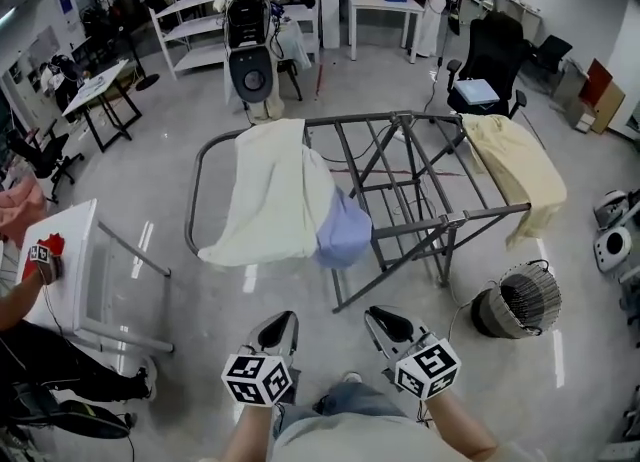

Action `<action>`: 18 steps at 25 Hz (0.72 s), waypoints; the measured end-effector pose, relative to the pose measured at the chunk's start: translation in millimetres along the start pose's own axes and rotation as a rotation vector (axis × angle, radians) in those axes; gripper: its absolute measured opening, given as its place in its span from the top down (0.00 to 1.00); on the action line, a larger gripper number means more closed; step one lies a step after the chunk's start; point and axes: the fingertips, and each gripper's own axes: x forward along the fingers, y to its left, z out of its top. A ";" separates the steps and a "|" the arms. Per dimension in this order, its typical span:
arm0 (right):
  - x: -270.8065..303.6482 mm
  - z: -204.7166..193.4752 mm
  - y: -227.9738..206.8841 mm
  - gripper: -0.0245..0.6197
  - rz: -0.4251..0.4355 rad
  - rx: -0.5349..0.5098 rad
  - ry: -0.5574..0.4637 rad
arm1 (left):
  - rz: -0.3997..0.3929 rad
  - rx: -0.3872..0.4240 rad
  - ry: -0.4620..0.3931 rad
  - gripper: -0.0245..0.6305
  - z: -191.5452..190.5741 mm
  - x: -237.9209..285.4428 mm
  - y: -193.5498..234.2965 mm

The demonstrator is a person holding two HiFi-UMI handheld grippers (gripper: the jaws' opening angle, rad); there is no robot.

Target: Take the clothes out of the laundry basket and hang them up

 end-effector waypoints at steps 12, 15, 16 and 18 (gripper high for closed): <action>-56.4 8.7 87.3 0.96 -0.180 -0.036 -0.129 | -0.228 0.098 0.013 0.94 -34.4 -74.0 -46.2; -85.1 -5.8 127.9 0.96 -0.201 -0.040 -0.144 | -0.264 0.118 0.025 0.94 -56.8 -109.9 -55.6; -94.8 -10.9 140.9 0.96 -0.211 -0.039 -0.146 | -0.274 0.122 0.026 0.94 -63.4 -121.8 -58.1; -112.7 -21.0 164.4 0.96 -0.245 -0.033 -0.145 | -0.289 0.127 0.033 0.94 -74.8 -144.6 -61.4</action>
